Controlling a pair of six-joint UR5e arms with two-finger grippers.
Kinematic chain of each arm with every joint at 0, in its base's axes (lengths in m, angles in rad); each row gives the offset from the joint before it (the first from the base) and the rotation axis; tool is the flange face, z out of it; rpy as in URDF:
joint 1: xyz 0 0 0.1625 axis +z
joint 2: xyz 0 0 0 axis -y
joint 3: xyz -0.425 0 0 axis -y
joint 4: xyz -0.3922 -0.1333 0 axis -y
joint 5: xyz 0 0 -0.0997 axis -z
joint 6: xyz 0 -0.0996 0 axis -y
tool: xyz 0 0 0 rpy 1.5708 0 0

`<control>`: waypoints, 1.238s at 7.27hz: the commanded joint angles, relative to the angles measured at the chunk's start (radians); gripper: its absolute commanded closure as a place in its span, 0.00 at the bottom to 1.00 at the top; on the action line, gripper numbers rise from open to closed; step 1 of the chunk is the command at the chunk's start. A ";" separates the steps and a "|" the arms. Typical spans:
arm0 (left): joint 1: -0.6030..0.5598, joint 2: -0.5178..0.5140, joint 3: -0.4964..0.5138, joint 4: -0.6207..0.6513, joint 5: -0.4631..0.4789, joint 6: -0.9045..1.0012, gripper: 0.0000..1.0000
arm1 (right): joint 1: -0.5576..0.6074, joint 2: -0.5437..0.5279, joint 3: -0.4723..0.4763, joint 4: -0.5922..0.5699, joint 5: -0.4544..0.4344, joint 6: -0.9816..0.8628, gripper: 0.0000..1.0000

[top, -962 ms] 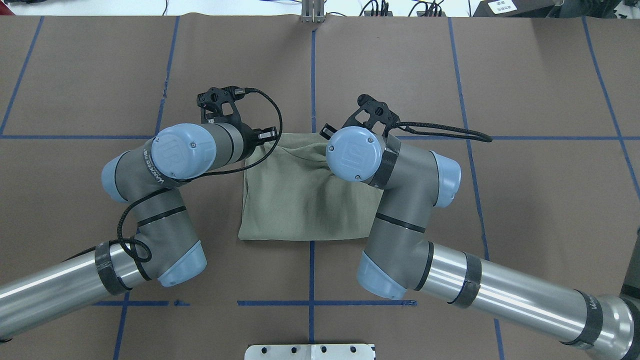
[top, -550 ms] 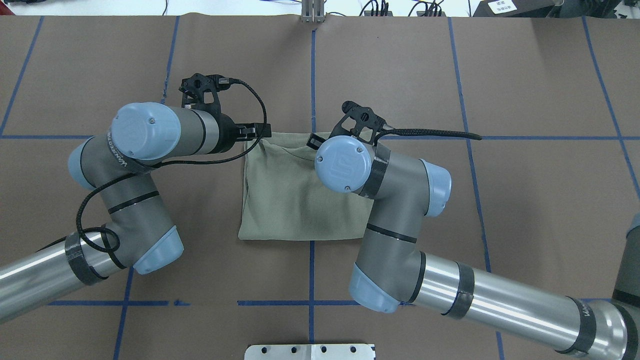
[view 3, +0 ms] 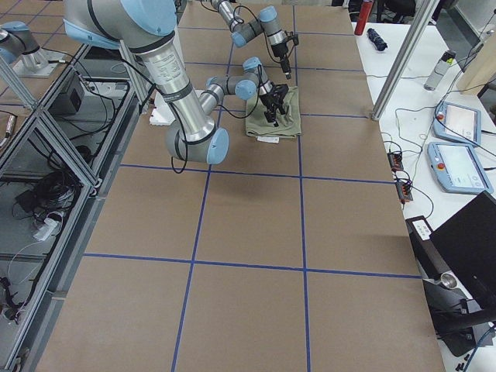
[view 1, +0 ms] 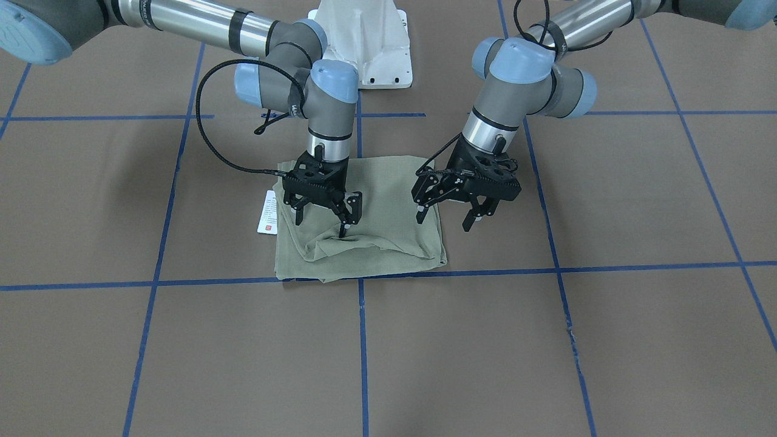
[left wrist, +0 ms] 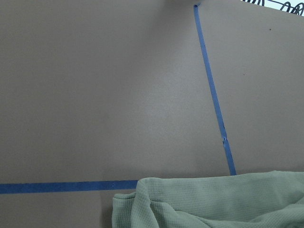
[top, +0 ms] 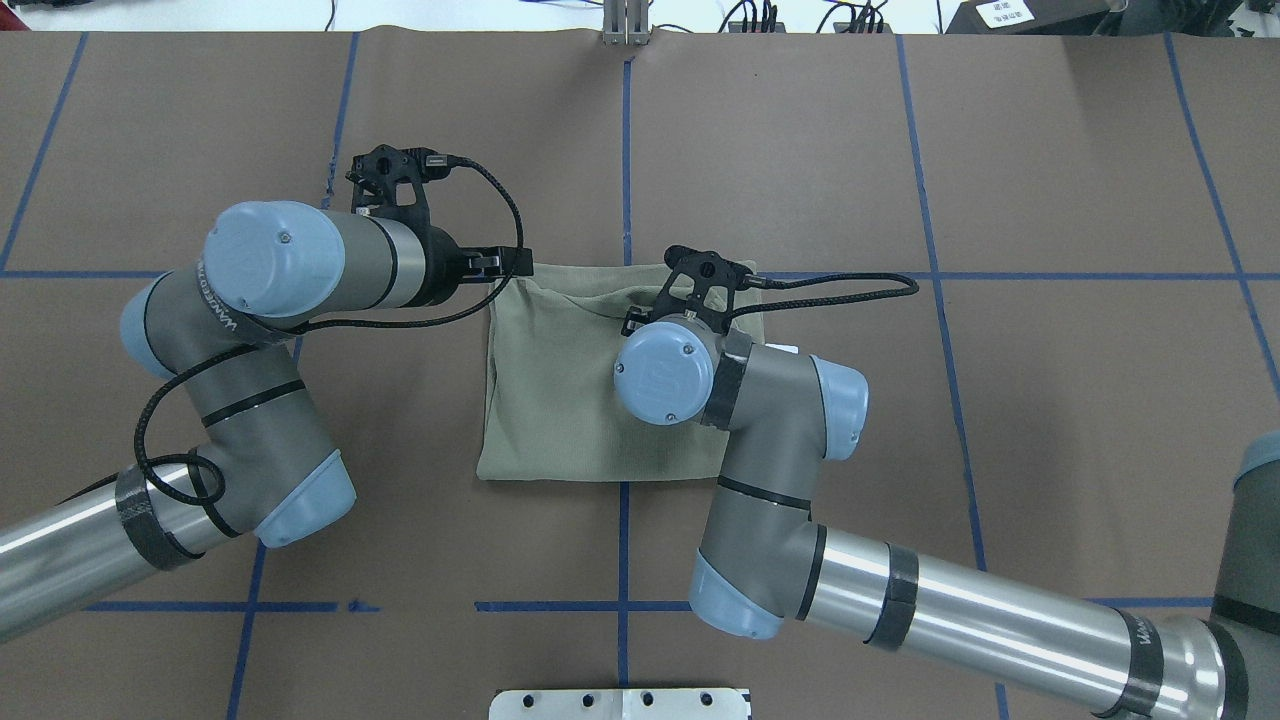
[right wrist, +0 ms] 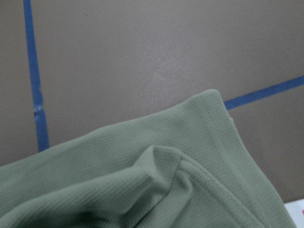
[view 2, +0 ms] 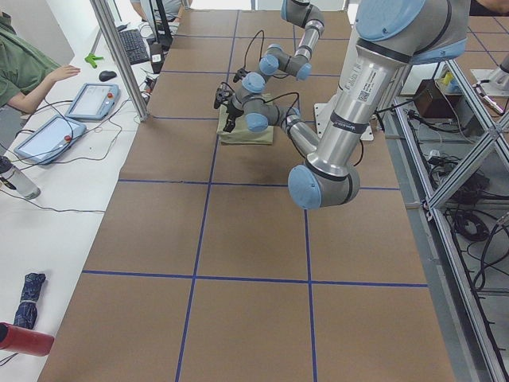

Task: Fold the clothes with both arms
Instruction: 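Release the folded edge and raise both grippers above the shirt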

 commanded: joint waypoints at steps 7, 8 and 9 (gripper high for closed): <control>0.047 -0.023 0.102 -0.034 0.044 -0.214 0.19 | 0.261 0.040 -0.129 0.178 0.270 -0.212 0.00; 0.047 -0.041 0.125 -0.037 0.091 -0.262 0.39 | 0.261 0.039 -0.127 0.179 0.270 -0.212 0.00; 0.047 -0.057 0.130 -0.035 0.092 -0.284 0.71 | 0.261 0.037 -0.127 0.179 0.270 -0.212 0.00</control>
